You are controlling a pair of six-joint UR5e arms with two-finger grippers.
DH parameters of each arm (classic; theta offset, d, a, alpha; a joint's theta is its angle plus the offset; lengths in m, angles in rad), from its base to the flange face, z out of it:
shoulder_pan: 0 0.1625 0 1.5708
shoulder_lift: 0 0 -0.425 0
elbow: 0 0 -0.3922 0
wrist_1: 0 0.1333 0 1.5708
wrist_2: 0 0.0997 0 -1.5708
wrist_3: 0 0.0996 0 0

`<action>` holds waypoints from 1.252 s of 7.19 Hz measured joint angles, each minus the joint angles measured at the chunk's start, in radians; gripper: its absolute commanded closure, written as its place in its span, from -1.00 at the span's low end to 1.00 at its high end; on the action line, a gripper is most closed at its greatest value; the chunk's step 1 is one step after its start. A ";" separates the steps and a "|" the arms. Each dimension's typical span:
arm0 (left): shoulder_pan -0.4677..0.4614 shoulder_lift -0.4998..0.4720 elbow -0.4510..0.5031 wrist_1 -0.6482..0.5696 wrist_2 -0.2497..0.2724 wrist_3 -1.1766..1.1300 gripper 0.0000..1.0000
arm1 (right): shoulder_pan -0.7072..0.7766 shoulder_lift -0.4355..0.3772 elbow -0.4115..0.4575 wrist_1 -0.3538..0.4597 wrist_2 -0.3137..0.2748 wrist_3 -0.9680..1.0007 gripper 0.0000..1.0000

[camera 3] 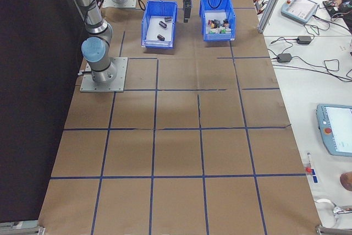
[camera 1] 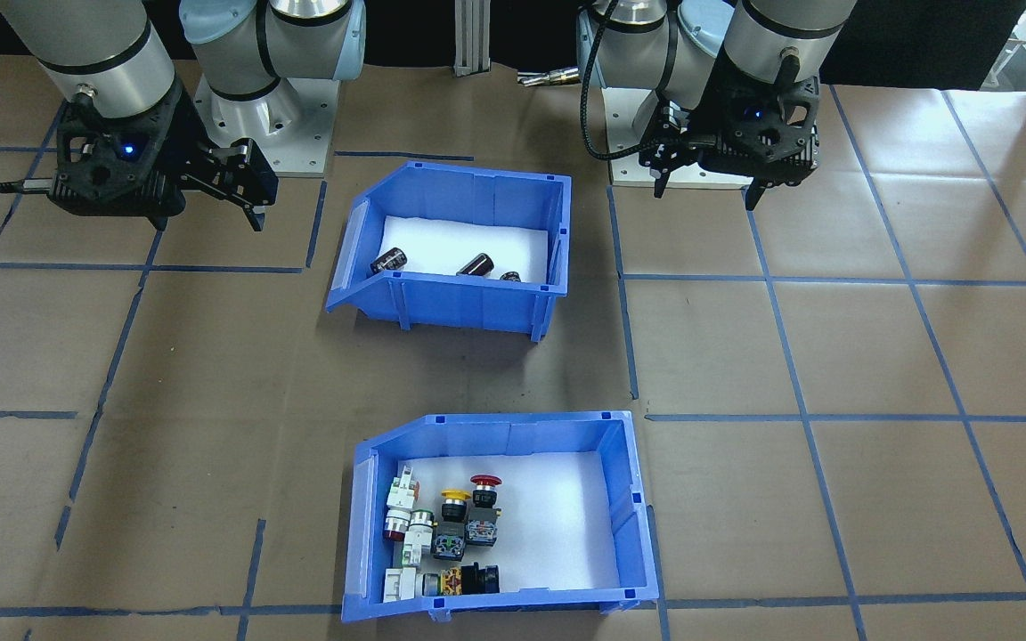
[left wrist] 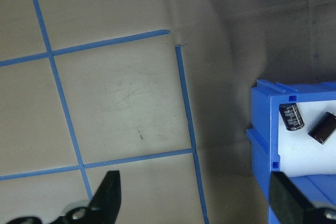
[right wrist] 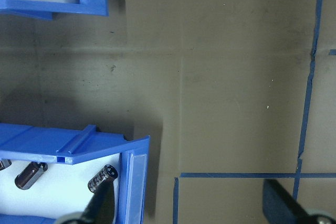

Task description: Place battery box in front

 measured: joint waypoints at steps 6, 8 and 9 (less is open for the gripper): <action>-0.008 0.022 -0.015 0.001 -0.015 -0.007 -1.00 | -0.002 0.000 0.002 0.000 0.001 0.000 -1.00; -0.010 0.011 -0.021 0.001 -0.013 -0.114 -1.00 | 0.000 0.008 -0.006 -0.007 0.001 -0.003 -1.00; -0.011 0.004 -0.023 0.001 -0.013 -0.196 -1.00 | 0.000 0.016 -0.011 -0.023 0.000 -0.018 -1.00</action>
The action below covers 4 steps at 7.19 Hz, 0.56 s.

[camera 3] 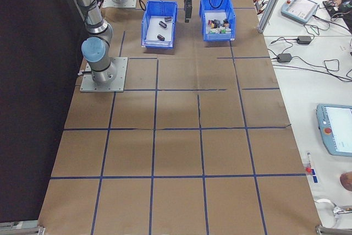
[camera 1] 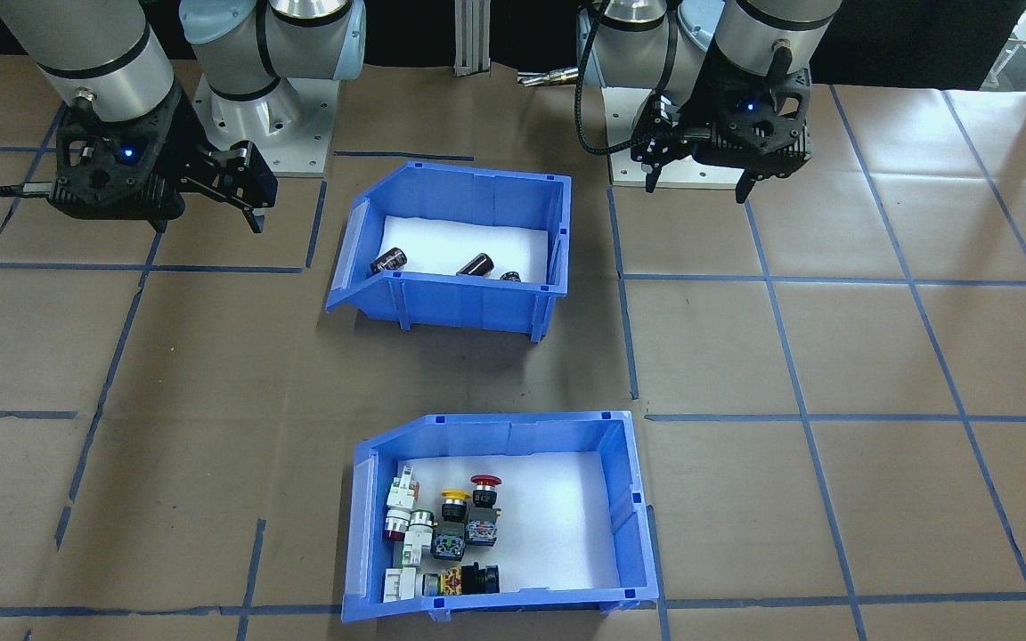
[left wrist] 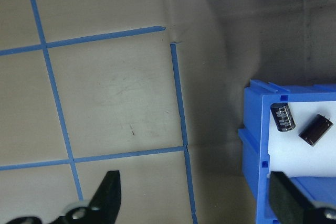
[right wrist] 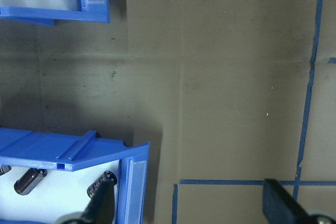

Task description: Place battery box in front

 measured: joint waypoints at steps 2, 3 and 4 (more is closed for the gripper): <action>0.000 0.004 -0.001 0.001 -0.006 -0.084 -1.00 | 0.004 0.033 -0.021 -0.024 -0.001 -0.051 -1.00; -0.001 0.014 -0.004 -0.002 -0.022 -0.153 -1.00 | 0.008 0.055 -0.044 -0.026 0.002 -0.093 -1.00; -0.005 0.025 -0.010 -0.011 -0.046 -0.280 -1.00 | 0.013 0.077 -0.075 -0.026 0.007 -0.169 -1.00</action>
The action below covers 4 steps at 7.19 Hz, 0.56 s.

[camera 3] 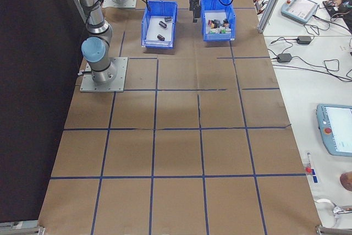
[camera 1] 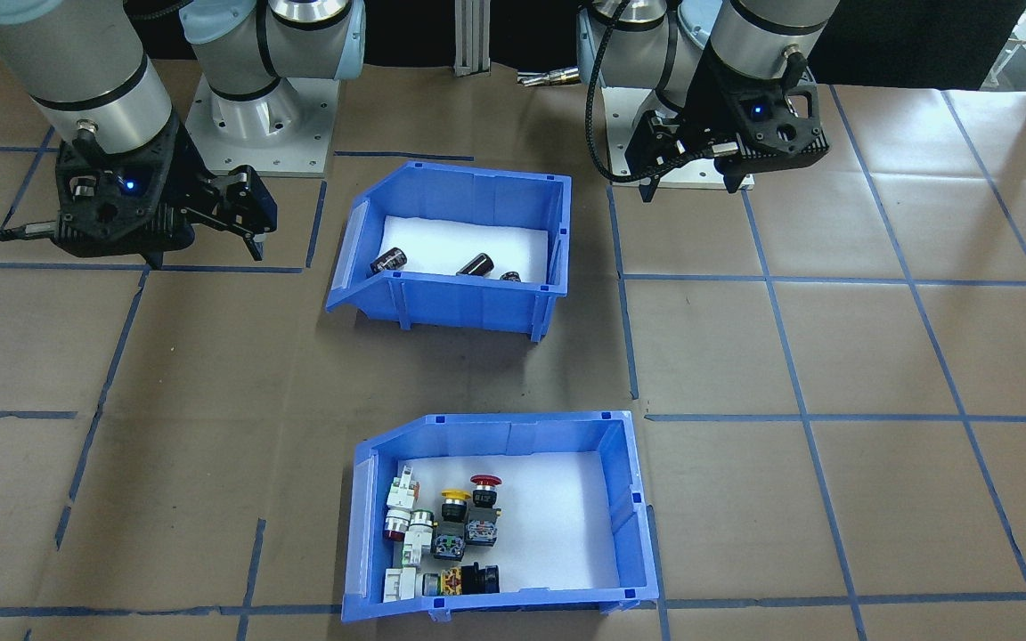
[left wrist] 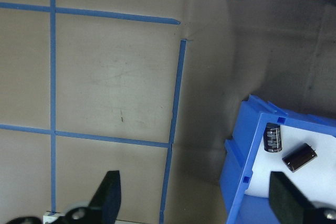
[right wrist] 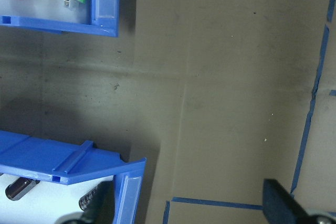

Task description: Place battery box in front

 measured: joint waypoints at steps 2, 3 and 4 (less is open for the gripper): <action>-0.016 0.046 -0.051 -0.011 -0.022 -0.311 -1.00 | 0.038 0.058 -0.072 0.001 -0.003 -0.205 -1.00; -0.032 0.086 -0.108 -0.008 -0.025 -0.499 -0.99 | 0.076 0.101 -0.115 0.000 -0.006 -0.292 -1.00; -0.055 0.129 -0.167 -0.002 -0.026 -0.679 -0.99 | 0.131 0.160 -0.175 -0.001 -0.008 -0.381 -1.00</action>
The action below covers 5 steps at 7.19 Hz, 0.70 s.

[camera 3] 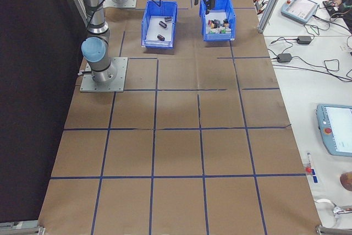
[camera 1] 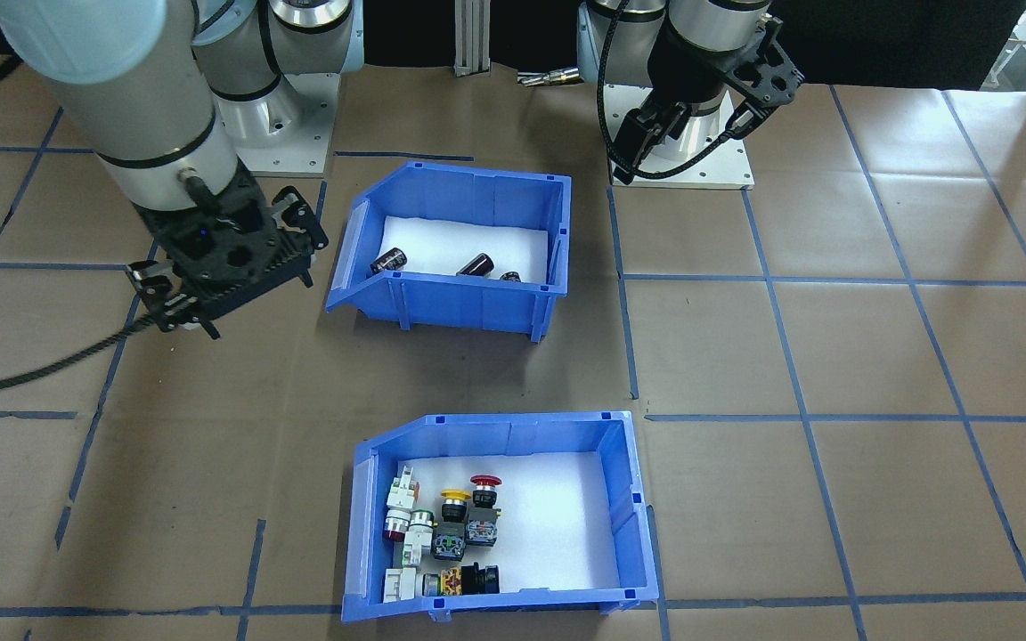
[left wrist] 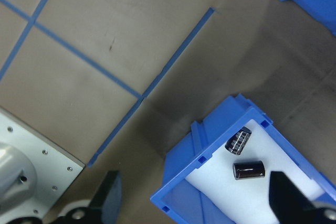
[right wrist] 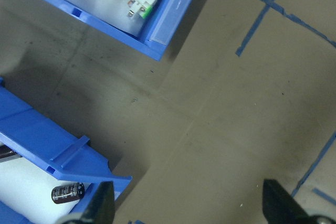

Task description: Place battery box in front

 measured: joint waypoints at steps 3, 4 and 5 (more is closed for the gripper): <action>-0.140 0.066 -0.103 0.015 -0.001 -0.553 -0.99 | 0.167 0.201 -0.227 -0.004 -0.001 -0.286 -1.00; -0.211 0.064 -0.138 0.060 -0.008 -0.707 -0.99 | 0.209 0.254 -0.280 -0.005 -0.002 -0.327 -1.00; -0.270 0.062 -0.194 0.146 -0.049 -0.836 -0.99 | 0.241 0.294 -0.308 -0.006 -0.003 -0.370 -1.00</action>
